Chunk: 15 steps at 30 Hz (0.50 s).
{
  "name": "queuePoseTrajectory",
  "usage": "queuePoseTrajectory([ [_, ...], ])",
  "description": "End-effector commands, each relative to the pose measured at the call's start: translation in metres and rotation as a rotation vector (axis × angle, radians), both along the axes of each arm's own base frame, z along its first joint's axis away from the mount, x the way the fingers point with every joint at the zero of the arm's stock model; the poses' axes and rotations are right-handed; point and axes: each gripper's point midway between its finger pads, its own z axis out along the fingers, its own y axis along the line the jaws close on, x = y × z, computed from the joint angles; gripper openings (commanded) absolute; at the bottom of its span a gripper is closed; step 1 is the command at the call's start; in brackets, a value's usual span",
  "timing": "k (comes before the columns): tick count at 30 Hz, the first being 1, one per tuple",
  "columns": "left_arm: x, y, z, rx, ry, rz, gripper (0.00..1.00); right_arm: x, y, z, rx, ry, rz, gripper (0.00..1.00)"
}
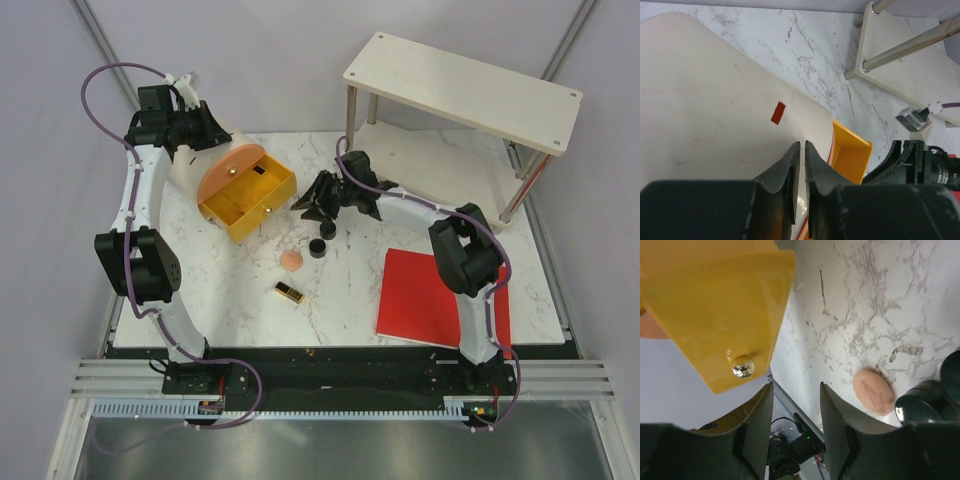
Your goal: Organize the makeup
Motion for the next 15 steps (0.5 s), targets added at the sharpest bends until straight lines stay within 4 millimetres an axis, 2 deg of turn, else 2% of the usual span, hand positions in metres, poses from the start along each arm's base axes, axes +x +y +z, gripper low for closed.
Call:
queuePoseTrajectory([
  [1,-0.035,0.015,-0.079,0.031,0.316,0.056,0.18,0.047,-0.019,0.064,-0.122,-0.299,-0.027,0.50],
  [2,-0.035,0.015,-0.078,0.031,0.314,0.056,0.18,0.055,-0.023,0.069,-0.172,-0.341,-0.022,0.50],
  [3,-0.034,0.015,-0.079,0.029,0.316,0.057,0.18,0.050,-0.034,0.043,-0.280,-0.277,0.016,0.51],
  [4,-0.034,0.015,-0.080,0.029,0.317,0.055,0.18,0.067,-0.035,0.071,-0.319,-0.356,0.004,0.51],
  [5,-0.034,0.014,-0.079,0.025,0.316,0.053,0.18,0.058,-0.048,0.039,-0.449,-0.313,0.095,0.52],
  [6,-0.033,0.014,-0.081,0.026,0.320,0.052,0.18,0.064,-0.048,0.056,-0.465,-0.365,0.109,0.54],
  [11,-0.032,0.014,-0.080,0.024,0.316,0.052,0.18,0.055,-0.083,0.028,-0.674,-0.366,0.162,0.61],
  [12,-0.032,0.014,-0.079,0.025,0.316,0.053,0.18,0.050,-0.091,0.016,-0.706,-0.337,0.173,0.61],
  [14,-0.032,0.014,-0.080,0.026,0.319,0.054,0.19,0.042,-0.098,0.007,-0.768,-0.334,0.185,0.62],
  [15,-0.032,0.014,-0.080,0.024,0.317,0.052,0.19,0.036,-0.102,-0.004,-0.801,-0.326,0.210,0.62],
])
